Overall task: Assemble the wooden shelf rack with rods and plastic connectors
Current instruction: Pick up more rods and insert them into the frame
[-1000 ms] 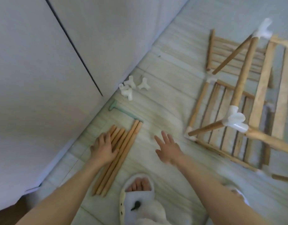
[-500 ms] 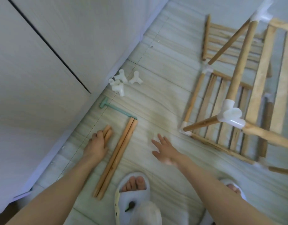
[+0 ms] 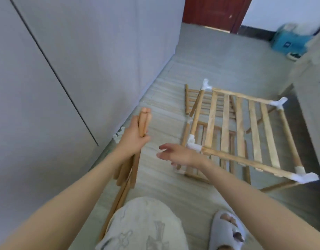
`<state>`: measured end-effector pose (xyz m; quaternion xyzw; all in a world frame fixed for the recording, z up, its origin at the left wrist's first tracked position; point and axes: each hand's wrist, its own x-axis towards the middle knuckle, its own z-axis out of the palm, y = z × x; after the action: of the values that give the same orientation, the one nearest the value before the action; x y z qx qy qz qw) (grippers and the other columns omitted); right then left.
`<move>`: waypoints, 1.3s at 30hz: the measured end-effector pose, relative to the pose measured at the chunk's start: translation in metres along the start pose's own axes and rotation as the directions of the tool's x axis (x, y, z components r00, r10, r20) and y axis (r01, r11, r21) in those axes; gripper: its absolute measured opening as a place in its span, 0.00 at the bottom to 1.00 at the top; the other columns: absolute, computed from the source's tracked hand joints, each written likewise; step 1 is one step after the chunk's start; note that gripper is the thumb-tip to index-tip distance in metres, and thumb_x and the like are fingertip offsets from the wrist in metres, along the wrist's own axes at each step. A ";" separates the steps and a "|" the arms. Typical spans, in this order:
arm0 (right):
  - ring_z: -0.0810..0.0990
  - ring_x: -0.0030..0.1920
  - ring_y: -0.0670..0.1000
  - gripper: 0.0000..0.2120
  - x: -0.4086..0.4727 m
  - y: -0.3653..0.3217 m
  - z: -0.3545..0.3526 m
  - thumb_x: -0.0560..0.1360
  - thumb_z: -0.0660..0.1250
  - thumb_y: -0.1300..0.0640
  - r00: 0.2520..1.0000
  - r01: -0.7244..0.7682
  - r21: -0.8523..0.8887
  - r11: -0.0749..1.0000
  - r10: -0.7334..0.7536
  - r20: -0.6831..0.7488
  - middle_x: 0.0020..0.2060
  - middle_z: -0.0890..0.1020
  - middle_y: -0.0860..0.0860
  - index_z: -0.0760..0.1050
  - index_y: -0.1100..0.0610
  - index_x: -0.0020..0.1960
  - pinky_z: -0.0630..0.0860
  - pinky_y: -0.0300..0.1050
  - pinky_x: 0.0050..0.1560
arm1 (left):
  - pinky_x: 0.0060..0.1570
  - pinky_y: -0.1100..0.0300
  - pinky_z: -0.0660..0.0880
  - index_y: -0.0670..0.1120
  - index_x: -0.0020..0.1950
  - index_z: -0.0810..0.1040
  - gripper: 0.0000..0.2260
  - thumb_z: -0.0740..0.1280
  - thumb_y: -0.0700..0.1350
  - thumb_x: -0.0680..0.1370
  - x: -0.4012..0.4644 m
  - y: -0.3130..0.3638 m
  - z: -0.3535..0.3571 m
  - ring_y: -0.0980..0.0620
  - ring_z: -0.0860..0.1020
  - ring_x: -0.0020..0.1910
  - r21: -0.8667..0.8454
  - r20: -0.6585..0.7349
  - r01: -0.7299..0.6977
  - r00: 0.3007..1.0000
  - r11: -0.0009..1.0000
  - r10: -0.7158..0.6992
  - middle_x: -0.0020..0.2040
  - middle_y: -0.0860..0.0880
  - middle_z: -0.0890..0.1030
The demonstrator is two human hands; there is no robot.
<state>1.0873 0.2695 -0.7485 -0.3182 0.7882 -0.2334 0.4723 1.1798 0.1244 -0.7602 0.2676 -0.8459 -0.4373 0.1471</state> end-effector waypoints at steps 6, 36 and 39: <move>0.69 0.66 0.48 0.34 -0.098 -0.040 -0.051 0.72 0.70 0.48 0.953 0.273 0.118 0.955 -0.252 -0.165 0.65 0.71 0.49 0.60 0.53 0.73 0.66 0.41 0.66 | 0.46 0.61 0.75 0.56 0.49 0.66 0.18 0.67 0.39 0.67 -0.009 0.146 -0.015 0.62 0.78 0.45 -0.309 -0.111 -0.256 0.966 0.916 0.232 0.44 0.59 0.79; 0.80 0.31 0.47 0.08 -0.171 0.046 -0.121 0.72 0.72 0.54 0.813 0.347 0.282 0.894 -0.137 -0.566 0.30 0.80 0.50 0.79 0.59 0.44 0.76 0.37 0.36 | 0.42 0.63 0.79 0.41 0.52 0.78 0.06 0.64 0.34 0.77 0.004 0.225 0.070 0.49 0.83 0.47 -0.575 0.413 0.112 0.895 0.811 0.169 0.48 0.44 0.83; 0.81 0.34 0.48 0.09 -0.167 0.058 -0.127 0.71 0.73 0.53 0.741 0.251 0.260 0.932 -0.013 -0.671 0.32 0.82 0.53 0.77 0.59 0.40 0.79 0.40 0.40 | 0.37 0.65 0.79 0.43 0.48 0.76 0.04 0.65 0.35 0.77 0.017 0.217 0.070 0.52 0.81 0.44 -0.653 0.236 0.133 0.971 0.746 0.034 0.45 0.46 0.81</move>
<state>1.0159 0.4387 -0.6311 -0.1866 0.8272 -0.4937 0.1928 1.0618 0.2636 -0.6224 0.1669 -0.6389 -0.7412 0.1206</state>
